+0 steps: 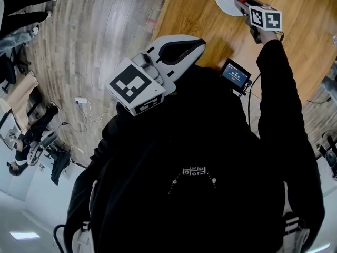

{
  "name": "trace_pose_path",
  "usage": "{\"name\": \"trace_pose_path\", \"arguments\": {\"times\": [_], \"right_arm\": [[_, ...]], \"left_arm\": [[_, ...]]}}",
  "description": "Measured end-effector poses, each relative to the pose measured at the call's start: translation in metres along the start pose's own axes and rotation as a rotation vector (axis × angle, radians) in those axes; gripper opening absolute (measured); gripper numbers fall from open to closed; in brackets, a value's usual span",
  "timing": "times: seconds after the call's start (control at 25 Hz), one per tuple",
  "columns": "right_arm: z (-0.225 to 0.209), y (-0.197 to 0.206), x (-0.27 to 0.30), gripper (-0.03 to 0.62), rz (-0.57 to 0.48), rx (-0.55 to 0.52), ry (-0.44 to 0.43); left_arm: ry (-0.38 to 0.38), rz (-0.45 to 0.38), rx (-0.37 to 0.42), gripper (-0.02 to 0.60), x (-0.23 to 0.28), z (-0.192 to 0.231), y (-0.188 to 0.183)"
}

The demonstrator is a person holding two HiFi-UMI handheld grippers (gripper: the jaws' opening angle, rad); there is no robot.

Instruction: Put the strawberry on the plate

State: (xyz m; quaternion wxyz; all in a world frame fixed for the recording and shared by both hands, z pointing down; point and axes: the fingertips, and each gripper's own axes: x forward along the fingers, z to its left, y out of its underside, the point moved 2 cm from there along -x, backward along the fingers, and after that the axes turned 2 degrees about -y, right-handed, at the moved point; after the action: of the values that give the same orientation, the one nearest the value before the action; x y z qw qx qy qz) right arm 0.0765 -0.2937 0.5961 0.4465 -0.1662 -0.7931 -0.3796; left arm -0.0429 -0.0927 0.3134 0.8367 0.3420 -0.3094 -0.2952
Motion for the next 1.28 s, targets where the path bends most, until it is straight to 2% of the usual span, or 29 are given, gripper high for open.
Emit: {"name": "trace_pose_path", "arguments": {"times": [0.28,0.56,0.92,1.16,1.28], "right_arm": [[-0.011,-0.006,-0.017,0.212,-0.064,0.022,0.043],[-0.014,0.0,-0.057,0.212,-0.124,0.052,0.098],[-0.024,-0.011,-0.105,0.212,-0.248,0.107,0.191],[-0.005,0.004,-0.143,0.21,-0.277,0.138,0.23],[0.007,0.007,-0.16,0.204,-0.312,0.152,0.22]], "left_arm": [[0.023,0.011,0.029,-0.003,0.004,-0.008,0.0],[0.07,0.02,0.093,-0.002,0.003,-0.03,-0.001],[0.204,0.051,0.214,-0.003,0.024,-0.028,-0.014],[0.282,0.042,0.274,-0.003,0.024,-0.036,-0.029],[0.325,0.03,0.311,-0.003,0.023,-0.042,-0.038]]}}
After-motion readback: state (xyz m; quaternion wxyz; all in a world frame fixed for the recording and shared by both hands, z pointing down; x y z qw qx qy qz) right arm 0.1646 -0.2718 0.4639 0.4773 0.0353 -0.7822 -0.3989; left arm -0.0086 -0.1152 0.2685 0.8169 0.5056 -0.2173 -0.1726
